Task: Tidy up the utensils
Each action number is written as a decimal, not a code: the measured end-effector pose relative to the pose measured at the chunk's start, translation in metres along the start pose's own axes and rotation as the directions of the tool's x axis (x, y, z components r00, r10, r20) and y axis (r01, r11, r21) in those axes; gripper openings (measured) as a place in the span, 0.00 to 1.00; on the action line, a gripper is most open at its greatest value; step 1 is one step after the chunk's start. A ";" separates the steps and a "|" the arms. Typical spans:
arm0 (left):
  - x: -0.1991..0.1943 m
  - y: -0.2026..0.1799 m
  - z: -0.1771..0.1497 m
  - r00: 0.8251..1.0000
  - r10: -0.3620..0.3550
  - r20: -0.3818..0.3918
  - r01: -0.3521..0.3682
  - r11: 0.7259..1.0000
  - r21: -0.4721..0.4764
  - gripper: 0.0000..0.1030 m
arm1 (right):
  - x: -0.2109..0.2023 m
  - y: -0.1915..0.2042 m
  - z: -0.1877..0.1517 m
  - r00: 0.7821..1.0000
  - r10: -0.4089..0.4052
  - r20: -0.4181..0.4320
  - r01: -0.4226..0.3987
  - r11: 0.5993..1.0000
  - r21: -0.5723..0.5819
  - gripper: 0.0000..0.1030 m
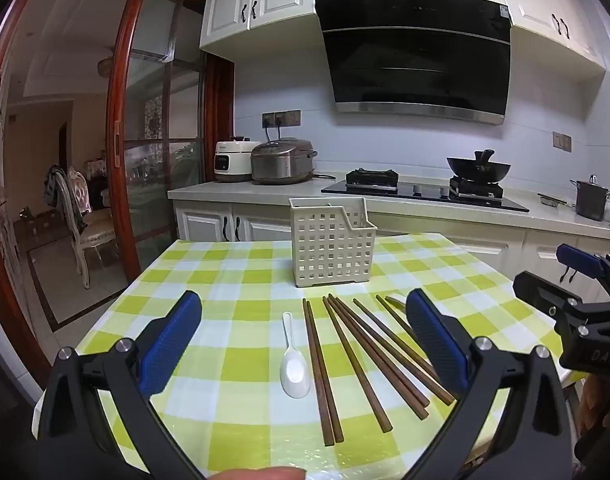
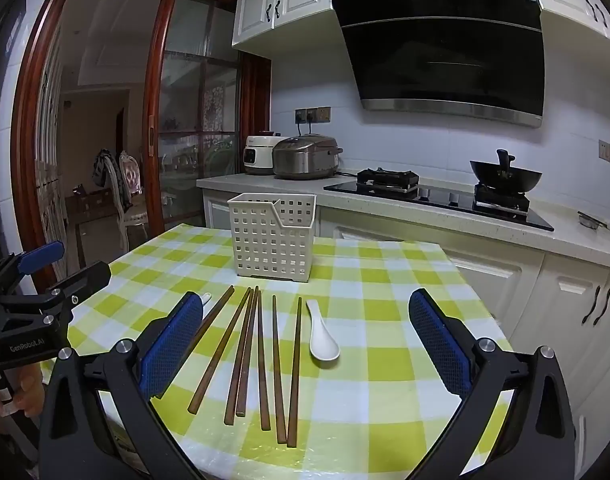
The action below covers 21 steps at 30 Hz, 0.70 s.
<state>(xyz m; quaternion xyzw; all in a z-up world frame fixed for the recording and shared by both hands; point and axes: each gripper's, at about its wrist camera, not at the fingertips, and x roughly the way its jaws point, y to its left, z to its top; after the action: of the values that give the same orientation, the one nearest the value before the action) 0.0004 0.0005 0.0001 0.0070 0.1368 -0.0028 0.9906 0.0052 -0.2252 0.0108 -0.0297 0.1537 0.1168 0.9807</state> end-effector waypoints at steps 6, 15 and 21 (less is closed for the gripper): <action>0.005 -0.006 -0.003 1.000 -0.001 0.003 0.001 1.000 0.000 0.96 | -0.001 -0.001 0.000 1.000 0.004 0.002 -0.004 1.000 0.005 0.94; 0.000 -0.004 -0.001 1.000 -0.006 0.009 0.006 1.000 0.009 0.96 | 0.000 -0.002 0.000 1.000 0.005 0.006 -0.005 1.000 0.007 0.94; -0.006 -0.003 0.001 1.000 -0.010 0.012 0.010 1.000 0.004 0.96 | 0.001 0.001 -0.001 1.000 0.006 0.005 -0.006 1.000 0.008 0.94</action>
<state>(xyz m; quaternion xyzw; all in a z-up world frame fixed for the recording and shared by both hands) -0.0055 -0.0022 0.0031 0.0084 0.1307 -0.0078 0.9914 0.0056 -0.2245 0.0092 -0.0250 0.1519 0.1193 0.9809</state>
